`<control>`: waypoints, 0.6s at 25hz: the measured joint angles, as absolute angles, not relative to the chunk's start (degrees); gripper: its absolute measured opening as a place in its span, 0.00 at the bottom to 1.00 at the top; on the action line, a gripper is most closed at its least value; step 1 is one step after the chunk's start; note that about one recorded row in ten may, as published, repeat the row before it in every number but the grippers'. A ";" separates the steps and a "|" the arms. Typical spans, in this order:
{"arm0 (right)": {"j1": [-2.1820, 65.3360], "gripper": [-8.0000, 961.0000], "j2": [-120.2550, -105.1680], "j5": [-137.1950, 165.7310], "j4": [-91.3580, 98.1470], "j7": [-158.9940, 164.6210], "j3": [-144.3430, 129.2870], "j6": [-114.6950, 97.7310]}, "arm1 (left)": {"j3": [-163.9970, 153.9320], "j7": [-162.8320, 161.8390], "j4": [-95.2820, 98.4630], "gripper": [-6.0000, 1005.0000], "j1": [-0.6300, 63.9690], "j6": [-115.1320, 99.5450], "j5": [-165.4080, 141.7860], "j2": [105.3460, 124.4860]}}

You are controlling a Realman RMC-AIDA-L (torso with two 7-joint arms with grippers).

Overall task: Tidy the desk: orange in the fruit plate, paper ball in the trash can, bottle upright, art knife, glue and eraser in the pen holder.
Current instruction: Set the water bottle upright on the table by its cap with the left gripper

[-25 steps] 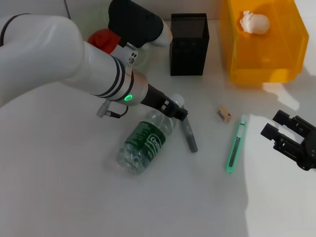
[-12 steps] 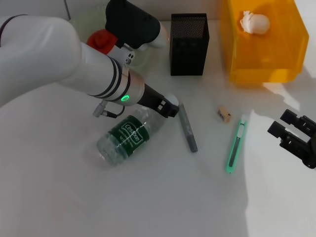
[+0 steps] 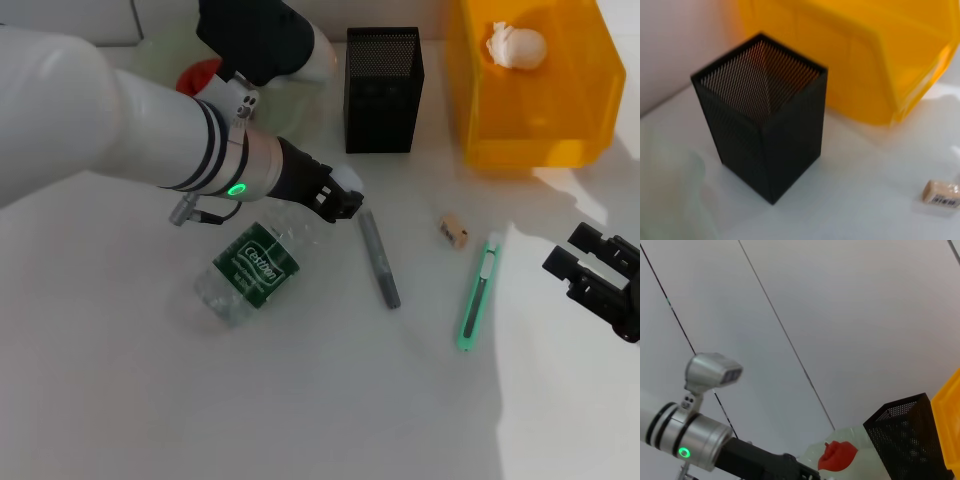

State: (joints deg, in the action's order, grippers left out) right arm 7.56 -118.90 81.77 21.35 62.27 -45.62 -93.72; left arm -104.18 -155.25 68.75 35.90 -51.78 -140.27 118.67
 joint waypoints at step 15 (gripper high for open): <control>8.84 0.72 -118.92 81.97 21.36 62.36 -45.63 -94.35 | -81.57 -121.12 77.83 0.45 17.75 -60.20 -108.43 118.55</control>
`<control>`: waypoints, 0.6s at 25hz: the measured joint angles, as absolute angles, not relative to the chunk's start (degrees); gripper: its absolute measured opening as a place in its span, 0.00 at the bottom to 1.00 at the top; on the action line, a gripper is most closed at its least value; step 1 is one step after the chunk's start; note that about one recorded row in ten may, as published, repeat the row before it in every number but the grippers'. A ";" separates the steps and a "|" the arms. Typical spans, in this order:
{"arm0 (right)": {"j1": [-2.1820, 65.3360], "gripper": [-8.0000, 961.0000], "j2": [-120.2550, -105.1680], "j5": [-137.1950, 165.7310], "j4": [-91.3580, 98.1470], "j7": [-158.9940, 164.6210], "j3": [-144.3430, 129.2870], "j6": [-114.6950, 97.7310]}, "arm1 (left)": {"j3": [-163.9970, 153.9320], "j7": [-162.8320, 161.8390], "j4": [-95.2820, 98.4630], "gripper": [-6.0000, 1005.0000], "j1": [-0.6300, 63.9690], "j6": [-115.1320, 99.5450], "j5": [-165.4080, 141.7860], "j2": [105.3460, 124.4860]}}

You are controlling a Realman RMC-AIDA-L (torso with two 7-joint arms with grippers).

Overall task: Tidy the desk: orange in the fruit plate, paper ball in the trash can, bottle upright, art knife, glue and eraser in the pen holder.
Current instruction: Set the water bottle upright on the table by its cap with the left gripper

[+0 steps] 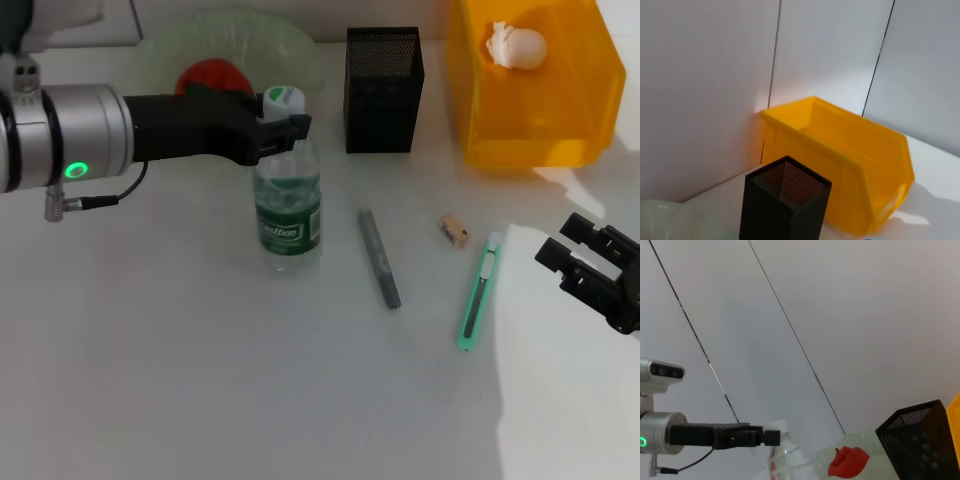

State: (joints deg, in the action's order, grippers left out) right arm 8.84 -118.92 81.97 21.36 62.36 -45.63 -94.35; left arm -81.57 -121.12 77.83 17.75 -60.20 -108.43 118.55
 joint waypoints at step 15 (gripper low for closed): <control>11.68 0.72 -118.97 81.99 19.73 62.79 -45.62 -94.05 | -69.01 -83.99 50.61 0.45 18.63 -69.82 -79.37 118.49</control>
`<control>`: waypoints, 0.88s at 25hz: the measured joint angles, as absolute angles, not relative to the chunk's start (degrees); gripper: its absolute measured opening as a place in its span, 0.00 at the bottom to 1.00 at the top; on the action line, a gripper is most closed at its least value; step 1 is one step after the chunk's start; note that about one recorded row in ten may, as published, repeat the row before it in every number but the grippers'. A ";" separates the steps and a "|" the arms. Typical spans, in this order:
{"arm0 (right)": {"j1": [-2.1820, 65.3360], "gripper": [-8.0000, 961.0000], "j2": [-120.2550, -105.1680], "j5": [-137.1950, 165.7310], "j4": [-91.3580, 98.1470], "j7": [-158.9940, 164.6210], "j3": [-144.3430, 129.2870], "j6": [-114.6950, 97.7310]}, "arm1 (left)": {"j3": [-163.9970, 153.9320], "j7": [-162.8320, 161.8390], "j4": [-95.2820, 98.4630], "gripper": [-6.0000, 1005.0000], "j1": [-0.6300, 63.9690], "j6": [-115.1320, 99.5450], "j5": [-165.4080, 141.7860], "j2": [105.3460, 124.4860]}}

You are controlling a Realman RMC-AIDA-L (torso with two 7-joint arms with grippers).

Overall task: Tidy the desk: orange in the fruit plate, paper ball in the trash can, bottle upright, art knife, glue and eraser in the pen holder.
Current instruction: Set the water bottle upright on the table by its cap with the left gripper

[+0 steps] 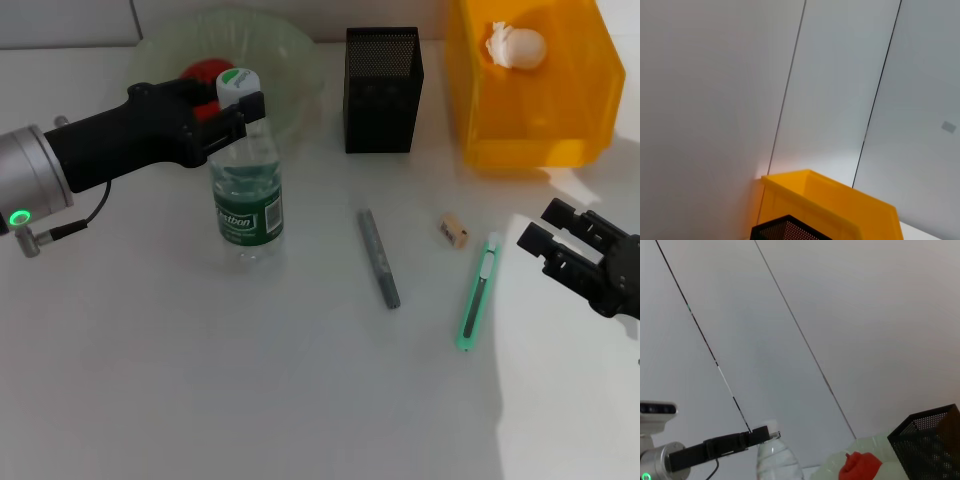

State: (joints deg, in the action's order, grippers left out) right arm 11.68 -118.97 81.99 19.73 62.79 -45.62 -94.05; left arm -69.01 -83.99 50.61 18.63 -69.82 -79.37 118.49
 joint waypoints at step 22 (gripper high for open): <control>13.19 0.72 -119.00 82.00 17.45 62.84 -45.61 -93.78 | -57.38 -46.90 21.94 0.45 23.43 -81.92 -70.62 118.71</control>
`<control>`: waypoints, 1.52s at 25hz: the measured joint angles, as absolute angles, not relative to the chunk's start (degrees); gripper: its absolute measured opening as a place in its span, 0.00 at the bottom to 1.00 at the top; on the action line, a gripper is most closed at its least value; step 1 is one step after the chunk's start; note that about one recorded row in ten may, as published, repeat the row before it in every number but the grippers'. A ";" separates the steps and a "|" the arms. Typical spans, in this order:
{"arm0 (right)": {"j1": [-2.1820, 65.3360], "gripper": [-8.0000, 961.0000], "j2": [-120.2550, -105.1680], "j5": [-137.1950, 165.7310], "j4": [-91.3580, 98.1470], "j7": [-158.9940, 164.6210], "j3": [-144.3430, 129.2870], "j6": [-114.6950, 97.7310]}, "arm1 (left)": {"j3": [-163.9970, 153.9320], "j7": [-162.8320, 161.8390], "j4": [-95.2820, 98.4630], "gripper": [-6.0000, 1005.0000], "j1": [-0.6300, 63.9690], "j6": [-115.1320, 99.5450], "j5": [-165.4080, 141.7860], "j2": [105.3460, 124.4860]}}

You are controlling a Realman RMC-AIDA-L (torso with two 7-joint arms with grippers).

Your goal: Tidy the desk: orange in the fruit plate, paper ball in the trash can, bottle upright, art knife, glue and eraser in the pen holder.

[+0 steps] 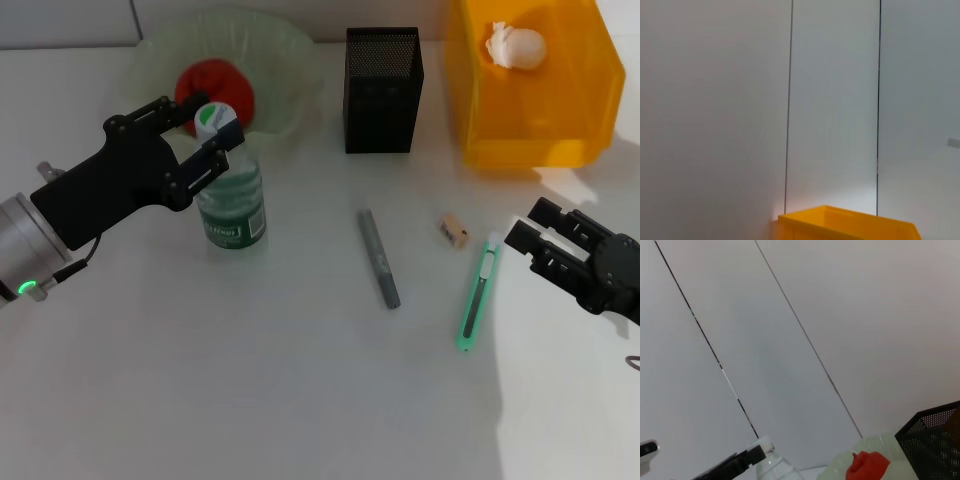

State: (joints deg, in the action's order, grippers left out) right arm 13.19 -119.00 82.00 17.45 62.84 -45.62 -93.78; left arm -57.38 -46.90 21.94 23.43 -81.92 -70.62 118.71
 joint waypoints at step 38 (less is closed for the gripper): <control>32.56 0.70 -117.59 143.45 91.33 149.58 -48.32 -116.44 | -51.82 -71.39 31.24 0.78 24.23 -100.38 -103.47 110.29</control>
State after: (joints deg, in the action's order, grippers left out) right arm 32.56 -117.59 143.45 91.33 149.58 -48.32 -116.44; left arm -51.82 -71.39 31.24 24.23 -100.38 -103.47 110.29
